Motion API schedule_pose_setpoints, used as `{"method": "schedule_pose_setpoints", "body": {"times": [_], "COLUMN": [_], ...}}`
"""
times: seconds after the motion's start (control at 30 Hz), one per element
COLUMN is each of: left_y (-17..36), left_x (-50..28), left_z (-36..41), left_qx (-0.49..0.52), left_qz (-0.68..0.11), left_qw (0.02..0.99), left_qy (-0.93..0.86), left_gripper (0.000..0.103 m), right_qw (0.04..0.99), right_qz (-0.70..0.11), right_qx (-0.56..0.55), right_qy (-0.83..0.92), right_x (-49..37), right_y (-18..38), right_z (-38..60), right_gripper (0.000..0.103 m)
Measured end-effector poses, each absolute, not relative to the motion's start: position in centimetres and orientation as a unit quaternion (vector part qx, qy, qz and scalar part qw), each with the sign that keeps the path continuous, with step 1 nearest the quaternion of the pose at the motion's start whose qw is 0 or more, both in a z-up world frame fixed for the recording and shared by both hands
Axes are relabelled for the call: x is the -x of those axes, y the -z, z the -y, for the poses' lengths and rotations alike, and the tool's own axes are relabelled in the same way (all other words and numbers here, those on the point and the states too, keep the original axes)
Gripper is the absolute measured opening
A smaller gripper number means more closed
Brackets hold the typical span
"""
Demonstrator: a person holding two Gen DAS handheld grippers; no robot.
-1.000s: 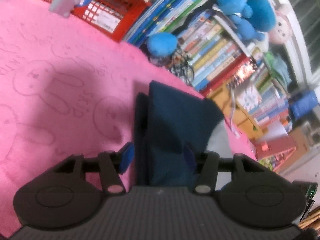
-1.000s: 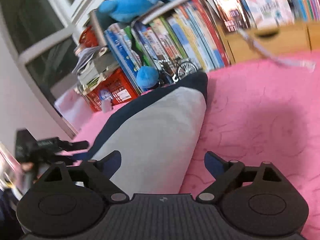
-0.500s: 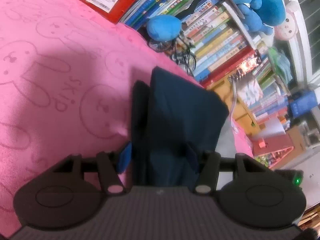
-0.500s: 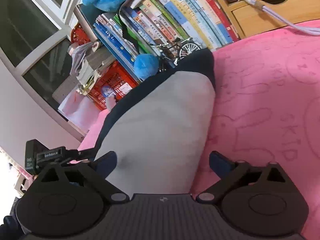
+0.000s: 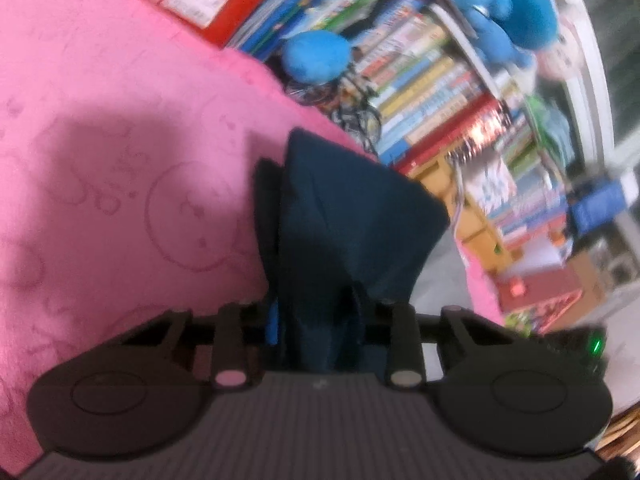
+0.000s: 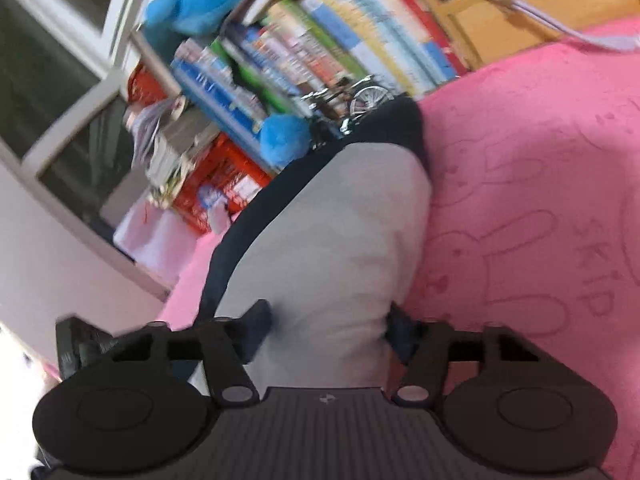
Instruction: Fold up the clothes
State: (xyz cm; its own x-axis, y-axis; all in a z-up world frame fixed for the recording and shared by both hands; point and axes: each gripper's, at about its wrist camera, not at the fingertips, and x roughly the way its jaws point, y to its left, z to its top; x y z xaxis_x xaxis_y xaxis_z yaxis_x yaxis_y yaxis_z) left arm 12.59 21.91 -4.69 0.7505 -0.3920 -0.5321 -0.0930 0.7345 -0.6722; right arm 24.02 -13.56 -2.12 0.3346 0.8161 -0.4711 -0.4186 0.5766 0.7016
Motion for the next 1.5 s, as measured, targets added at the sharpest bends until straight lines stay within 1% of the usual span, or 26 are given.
{"method": "schedule_pose_setpoints", "body": {"times": [0.03,0.13,0.2,0.5,0.63,0.8,0.87,0.93,1.0,1.07,1.2,1.27,1.33,1.4,1.5], "left_y": [4.5,4.3,4.0,3.6,3.5,3.4,2.8,2.1,1.4,0.4,-1.8,-2.8,-3.4,-3.2,-2.2], "left_x": [-12.7,-13.3,-13.9,-16.9,-18.3,-18.8,-18.0,-16.8,-15.6,-14.2,-10.8,-8.5,-6.4,-4.6,-2.8], "left_z": [-21.7,-21.1,-20.1,-13.8,-11.2,-10.2,-10.4,-10.7,-10.8,-10.7,-9.4,-8.0,-6.4,-4.8,-3.3], "left_qx": [0.353,0.364,0.363,0.334,0.308,0.282,0.262,0.230,0.195,0.160,0.103,0.074,0.046,0.025,0.007], "left_qz": [-0.342,-0.342,-0.344,-0.365,-0.365,-0.368,-0.364,-0.353,-0.339,-0.321,-0.275,-0.245,-0.223,-0.222,-0.241], "left_qw": [0.866,0.860,0.859,0.851,0.857,0.870,0.880,0.897,0.914,0.930,0.955,0.966,0.972,0.973,0.968], "left_qy": [0.090,0.104,0.115,0.179,0.194,0.169,0.155,0.133,0.107,0.075,0.033,0.040,0.049,0.056,0.069], "left_gripper": [0.029,0.028,0.027,0.027,0.029,0.032,0.033,0.038,0.040,0.038,0.038,0.042,0.047,0.048,0.048], "right_qw": [0.779,0.778,0.779,0.803,0.824,0.845,0.856,0.869,0.880,0.889,0.897,0.899,0.898,0.897,0.898], "right_qz": [-0.422,-0.420,-0.420,-0.415,-0.409,-0.398,-0.387,-0.373,-0.361,-0.347,-0.321,-0.311,-0.304,-0.299,-0.286], "right_qx": [-0.245,-0.251,-0.252,-0.257,-0.237,-0.209,-0.189,-0.153,-0.116,-0.082,-0.028,-0.006,0.017,0.042,0.077], "right_qy": [-0.394,-0.394,-0.392,-0.343,-0.314,-0.289,-0.287,-0.287,-0.286,-0.288,-0.301,-0.309,-0.318,-0.323,-0.326], "right_x": [-24.2,-24.3,-24.3,-25.9,-25.9,-25.4,-24.8,-23.9,-22.8,-21.4,-17.6,-15.4,-12.8,-10.8,-8.1], "right_y": [2.2,2.1,1.9,1.1,1.1,1.3,0.8,-0.1,-1.1,-2.0,-3.3,-3.7,-4.0,-4.1,-4.0], "right_z": [14.0,14.9,15.5,21.1,23.3,24.8,25.2,25.6,25.8,26.1,26.8,27.1,27.0,26.4,25.2], "right_gripper": [0.052,0.050,0.050,0.050,0.051,0.054,0.054,0.057,0.059,0.063,0.069,0.071,0.074,0.075,0.075]}}
